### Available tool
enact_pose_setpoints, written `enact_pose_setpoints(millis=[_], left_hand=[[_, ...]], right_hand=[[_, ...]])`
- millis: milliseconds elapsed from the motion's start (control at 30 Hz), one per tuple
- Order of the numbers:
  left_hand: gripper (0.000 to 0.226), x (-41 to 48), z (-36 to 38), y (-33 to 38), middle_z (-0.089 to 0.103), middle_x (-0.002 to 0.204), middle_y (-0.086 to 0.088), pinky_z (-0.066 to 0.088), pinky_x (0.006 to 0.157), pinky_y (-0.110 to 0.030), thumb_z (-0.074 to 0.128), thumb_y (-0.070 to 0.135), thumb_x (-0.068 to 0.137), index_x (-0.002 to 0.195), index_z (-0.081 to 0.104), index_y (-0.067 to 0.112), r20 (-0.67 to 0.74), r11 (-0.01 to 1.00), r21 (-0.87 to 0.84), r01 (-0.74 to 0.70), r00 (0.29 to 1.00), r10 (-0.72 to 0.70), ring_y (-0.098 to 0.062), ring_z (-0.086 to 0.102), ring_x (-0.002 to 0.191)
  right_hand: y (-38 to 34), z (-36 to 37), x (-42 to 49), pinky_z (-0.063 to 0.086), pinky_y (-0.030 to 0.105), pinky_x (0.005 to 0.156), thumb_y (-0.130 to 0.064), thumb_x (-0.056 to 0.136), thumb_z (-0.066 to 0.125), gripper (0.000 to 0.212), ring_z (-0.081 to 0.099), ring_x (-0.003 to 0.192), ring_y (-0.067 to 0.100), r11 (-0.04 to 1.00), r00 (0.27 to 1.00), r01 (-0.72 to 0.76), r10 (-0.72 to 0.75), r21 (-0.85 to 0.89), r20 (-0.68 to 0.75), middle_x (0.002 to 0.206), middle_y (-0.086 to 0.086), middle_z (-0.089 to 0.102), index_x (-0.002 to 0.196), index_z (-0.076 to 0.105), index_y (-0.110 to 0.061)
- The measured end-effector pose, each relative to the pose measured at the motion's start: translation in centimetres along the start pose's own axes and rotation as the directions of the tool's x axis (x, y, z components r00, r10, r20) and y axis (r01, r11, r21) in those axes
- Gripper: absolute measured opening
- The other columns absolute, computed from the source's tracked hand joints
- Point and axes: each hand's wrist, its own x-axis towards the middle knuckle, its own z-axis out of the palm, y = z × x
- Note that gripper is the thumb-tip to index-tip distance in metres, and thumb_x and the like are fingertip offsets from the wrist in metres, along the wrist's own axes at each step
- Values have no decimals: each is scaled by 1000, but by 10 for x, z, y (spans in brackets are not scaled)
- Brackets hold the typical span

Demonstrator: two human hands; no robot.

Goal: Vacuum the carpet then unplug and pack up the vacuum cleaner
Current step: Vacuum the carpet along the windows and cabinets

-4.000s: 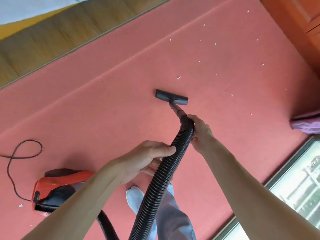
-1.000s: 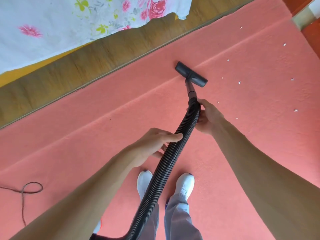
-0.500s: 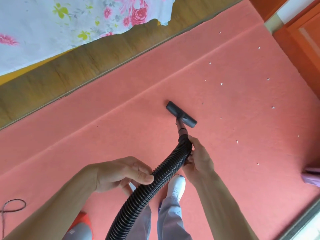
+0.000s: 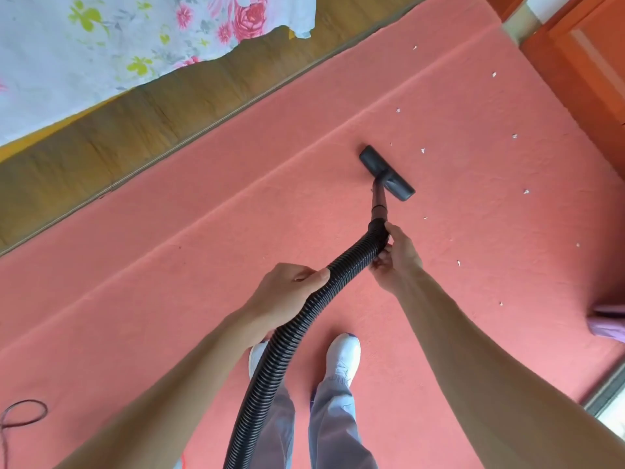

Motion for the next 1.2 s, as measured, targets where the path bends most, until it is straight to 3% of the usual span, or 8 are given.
enact_pose_setpoints(millis=[167,400,633,767,867,967,1067,1200], left_hand=[[40,-6,-3,5,78,92,-3,52,79,-26,63,52,90,96,79,15,200,999,18,-38,979,34,-15,73,84],[31,-21,-16,7,77,108,7,52,96,-33,64,50,90,108,78,28,495,999,48,9,868,-31,-9,71,105],[40,-11,28,8,78,95,2,55,85,-34,64,55,88,99,80,19,407,997,48,59,910,-74,-12,73,90],[38,-5,79,14,73,82,4,49,62,-14,59,47,96,97,77,13,298,996,36,76,951,-83,-9,66,74],[32,-1,100,23,75,89,-2,50,68,-17,62,43,96,99,78,14,292,998,44,43,955,-54,-11,67,79],[31,-3,100,30,72,86,-5,47,76,-24,64,36,96,99,77,8,338,997,77,20,940,-45,-12,64,80],[27,-13,92,34,72,86,0,48,74,-14,62,33,98,103,78,11,460,993,115,13,885,-64,-5,65,80],[26,-26,86,35,76,107,-8,50,103,-34,63,36,97,110,78,19,514,989,145,-3,855,-73,-16,71,104]], right_hand=[[-5,-18,-21,42,33,78,-32,93,62,50,46,74,18,992,999,39,-40,116,4,80,9,45,127,56,5],[14,-59,-61,49,31,69,-34,93,61,46,51,70,19,972,998,-29,42,234,-47,81,9,49,122,56,2],[12,-76,-25,41,27,54,-31,90,65,28,42,48,13,990,984,6,19,143,-175,44,-1,41,83,55,-6],[-10,-89,4,48,34,76,-29,92,62,40,56,75,21,989,988,27,-5,143,-153,85,11,60,117,59,2],[-23,-99,14,50,31,66,-29,94,57,49,58,72,22,981,991,49,-25,186,-128,97,15,59,132,54,3],[-28,-107,2,49,28,57,-28,95,56,44,58,65,20,968,989,66,-31,242,-146,88,13,60,127,57,2],[-22,-121,-22,47,26,53,-31,93,59,36,58,61,18,963,979,55,0,264,-206,82,12,62,114,61,-2],[-17,-137,-48,44,24,49,-30,92,58,33,54,56,17,956,975,15,51,292,-215,75,9,60,113,61,-4]])
